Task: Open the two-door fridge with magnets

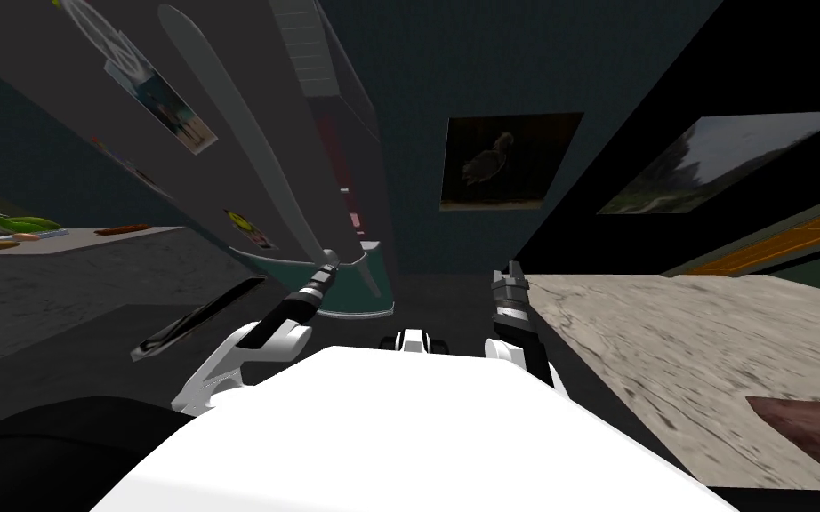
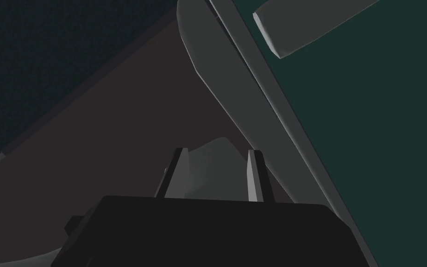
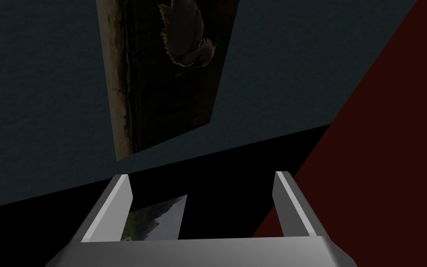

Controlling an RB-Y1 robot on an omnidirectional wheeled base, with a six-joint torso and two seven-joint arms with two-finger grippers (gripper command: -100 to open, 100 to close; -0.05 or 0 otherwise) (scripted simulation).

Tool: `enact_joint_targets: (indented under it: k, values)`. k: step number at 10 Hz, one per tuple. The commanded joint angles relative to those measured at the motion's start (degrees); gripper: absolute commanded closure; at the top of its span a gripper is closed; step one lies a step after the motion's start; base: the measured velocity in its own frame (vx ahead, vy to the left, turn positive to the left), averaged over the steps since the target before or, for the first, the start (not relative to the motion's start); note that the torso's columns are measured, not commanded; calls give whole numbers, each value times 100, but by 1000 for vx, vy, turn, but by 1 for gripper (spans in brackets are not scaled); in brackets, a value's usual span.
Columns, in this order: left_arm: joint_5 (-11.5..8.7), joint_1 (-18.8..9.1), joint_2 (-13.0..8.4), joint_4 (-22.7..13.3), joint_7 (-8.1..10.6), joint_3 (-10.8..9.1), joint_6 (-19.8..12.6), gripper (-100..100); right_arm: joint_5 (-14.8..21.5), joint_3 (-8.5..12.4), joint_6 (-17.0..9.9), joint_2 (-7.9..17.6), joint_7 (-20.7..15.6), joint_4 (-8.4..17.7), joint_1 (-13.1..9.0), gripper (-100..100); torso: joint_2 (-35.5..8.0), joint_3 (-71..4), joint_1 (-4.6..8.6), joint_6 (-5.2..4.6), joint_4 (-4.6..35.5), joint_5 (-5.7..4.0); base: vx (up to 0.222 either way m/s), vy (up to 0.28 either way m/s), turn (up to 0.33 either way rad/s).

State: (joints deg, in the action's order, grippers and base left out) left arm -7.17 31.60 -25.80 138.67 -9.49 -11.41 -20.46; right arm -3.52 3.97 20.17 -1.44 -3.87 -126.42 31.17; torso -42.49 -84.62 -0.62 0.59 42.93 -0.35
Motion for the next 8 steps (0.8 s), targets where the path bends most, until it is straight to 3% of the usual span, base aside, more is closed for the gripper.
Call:
enact_joint_targets:
  k: [1,6,7,8]
  values:
    - [-108,72,-199,268,-29,22,136,100,0,0,0,0,0,0,1,0,11,-13,5,0,5,-10,-275,218,-84]
    - [-266,258,-428,562,-84,277,286,100,0,1,0,1,0,0,0,0,-38,12,20,-18,22,-14,-249,197,-67]
    - [-263,382,-401,503,-95,412,219,100,0,0,0,0,0,0,1,0,-31,13,42,-16,22,-16,-104,51,-19]
    - [-310,399,-509,510,-113,497,277,100,0,-1,0,-1,0,0,3,0,20,-10,83,-34,-14,-8,-114,118,-79]
